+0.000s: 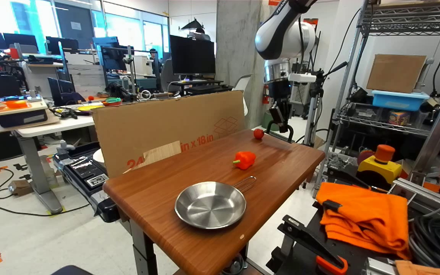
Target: Pick up the black object from the table and put it back on the table.
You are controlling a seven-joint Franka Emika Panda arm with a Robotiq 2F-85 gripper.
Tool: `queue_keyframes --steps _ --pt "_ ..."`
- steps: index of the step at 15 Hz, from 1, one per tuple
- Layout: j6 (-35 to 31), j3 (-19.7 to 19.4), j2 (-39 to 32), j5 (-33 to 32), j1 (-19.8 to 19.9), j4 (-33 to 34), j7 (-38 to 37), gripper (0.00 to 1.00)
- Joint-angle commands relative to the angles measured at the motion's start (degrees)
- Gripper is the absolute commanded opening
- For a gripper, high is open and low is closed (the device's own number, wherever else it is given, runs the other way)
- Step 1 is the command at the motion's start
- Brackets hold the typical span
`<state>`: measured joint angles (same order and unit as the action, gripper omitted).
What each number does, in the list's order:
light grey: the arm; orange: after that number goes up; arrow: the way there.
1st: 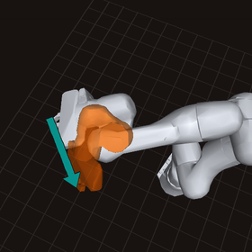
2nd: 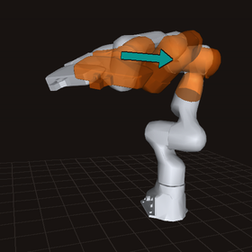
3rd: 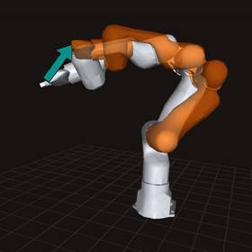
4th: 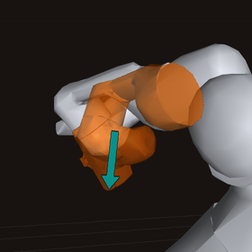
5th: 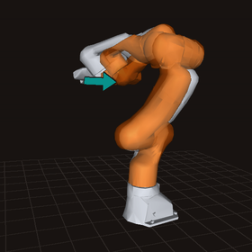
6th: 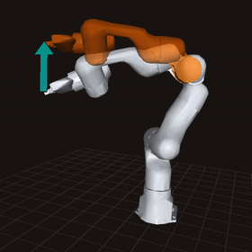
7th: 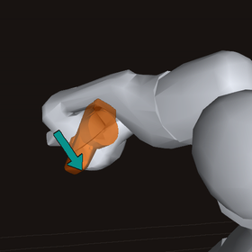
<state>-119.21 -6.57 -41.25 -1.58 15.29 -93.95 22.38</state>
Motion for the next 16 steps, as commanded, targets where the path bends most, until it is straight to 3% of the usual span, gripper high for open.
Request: queue_keyframes --steps 1,16 --pt "1.6 1.4 -1.1 0.1 1.4 2.4 1.1 0.04" --pt "1.5 1.5 -1.5 0.0 1.5 3.1 1.4 0.04"
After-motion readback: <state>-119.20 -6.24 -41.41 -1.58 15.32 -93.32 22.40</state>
